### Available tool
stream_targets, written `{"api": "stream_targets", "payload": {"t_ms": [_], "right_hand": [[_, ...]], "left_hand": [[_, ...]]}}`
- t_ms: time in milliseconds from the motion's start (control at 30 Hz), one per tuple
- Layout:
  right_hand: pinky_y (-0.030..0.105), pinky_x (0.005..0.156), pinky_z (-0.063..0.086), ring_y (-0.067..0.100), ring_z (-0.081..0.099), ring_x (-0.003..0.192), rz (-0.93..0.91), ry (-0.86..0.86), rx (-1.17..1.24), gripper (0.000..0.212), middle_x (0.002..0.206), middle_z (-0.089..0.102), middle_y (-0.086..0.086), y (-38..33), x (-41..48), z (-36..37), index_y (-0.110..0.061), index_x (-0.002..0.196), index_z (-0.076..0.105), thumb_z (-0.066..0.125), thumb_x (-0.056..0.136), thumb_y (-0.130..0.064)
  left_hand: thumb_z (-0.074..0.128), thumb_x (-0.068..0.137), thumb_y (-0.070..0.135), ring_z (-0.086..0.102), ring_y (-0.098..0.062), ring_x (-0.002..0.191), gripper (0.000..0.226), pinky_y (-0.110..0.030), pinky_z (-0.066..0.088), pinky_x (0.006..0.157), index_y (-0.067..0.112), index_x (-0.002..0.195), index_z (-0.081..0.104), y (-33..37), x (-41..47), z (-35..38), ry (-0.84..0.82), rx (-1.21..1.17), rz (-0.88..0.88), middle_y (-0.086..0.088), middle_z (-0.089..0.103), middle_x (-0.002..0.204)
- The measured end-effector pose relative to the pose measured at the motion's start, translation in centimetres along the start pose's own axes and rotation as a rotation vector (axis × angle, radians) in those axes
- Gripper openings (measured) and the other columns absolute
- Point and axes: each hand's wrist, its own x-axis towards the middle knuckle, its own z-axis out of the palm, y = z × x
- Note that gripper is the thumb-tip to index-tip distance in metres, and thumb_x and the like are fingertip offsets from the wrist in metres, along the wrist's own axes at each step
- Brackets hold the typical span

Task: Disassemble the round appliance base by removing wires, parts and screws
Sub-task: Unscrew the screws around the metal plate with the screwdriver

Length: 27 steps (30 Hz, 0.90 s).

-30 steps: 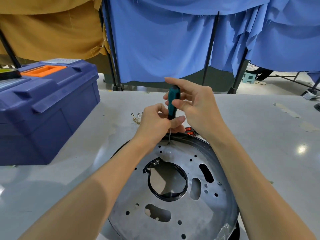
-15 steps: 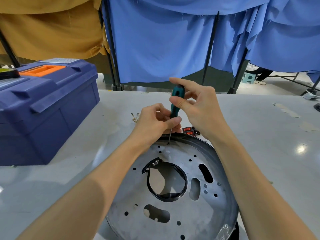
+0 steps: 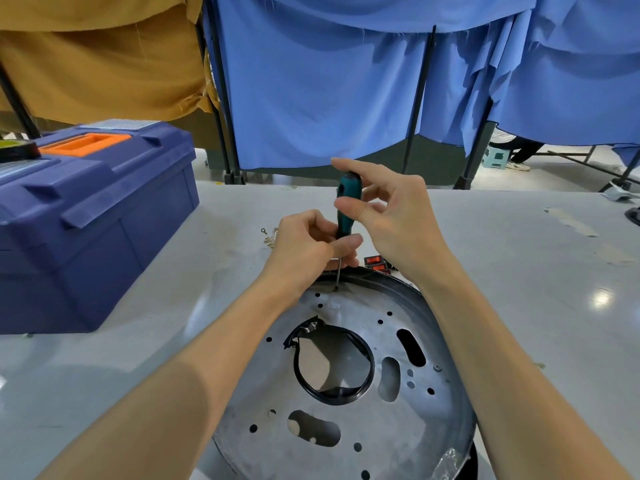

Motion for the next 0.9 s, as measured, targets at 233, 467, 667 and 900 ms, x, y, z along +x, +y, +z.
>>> {"api": "stream_targets", "payload": {"t_ms": [233,467,667,900], "right_hand": [[0.017,0.073,0.054,0.014,0.07,0.083,0.009,-0.025,0.075,0.04,0.101,0.07,0.011,-0.06,-0.17,-0.51,-0.008,0.118,0.064,0.052,0.088,0.015],[0.024,0.08,0.053,0.004,0.058,0.088,-0.005,-0.015,0.051,0.026,0.102,0.06,0.004,-0.27,-0.33,0.18,-0.026,0.108,0.069,0.073,0.084,-0.016],[0.017,0.08,0.053,0.009,0.064,0.085,-0.004,-0.002,0.006,0.044,0.099,0.07,0.002,-0.09,-0.17,-0.32,-0.019,0.126,0.063,0.059,0.089,0.005],[0.023,0.08,0.054,0.007,0.06,0.09,0.011,-0.019,0.068,0.027,0.102,0.062,0.007,-0.23,-0.41,0.16,-0.023,0.112,0.067,0.069,0.087,-0.012]], "left_hand": [[0.053,0.099,0.019,0.068,-0.018,0.068,0.017,-0.036,0.06,0.074,0.017,0.09,0.067,0.1,-0.06,0.1,-0.1,0.128,0.065,-0.001,0.069,0.068],[0.081,0.075,0.019,0.072,-0.027,0.066,0.027,-0.044,0.061,0.071,0.007,0.078,0.057,0.0,-0.04,-0.01,-0.006,0.142,0.036,-0.007,0.069,0.072],[0.057,0.097,0.026,0.071,-0.02,0.072,0.017,-0.036,0.06,0.07,0.018,0.086,0.067,0.13,0.0,-0.1,-0.095,0.137,0.067,-0.003,0.072,0.075],[0.069,0.088,0.018,0.071,-0.021,0.068,0.012,-0.043,0.061,0.073,0.011,0.081,0.063,0.12,0.01,-0.05,-0.047,0.152,0.061,-0.004,0.071,0.068]]}}
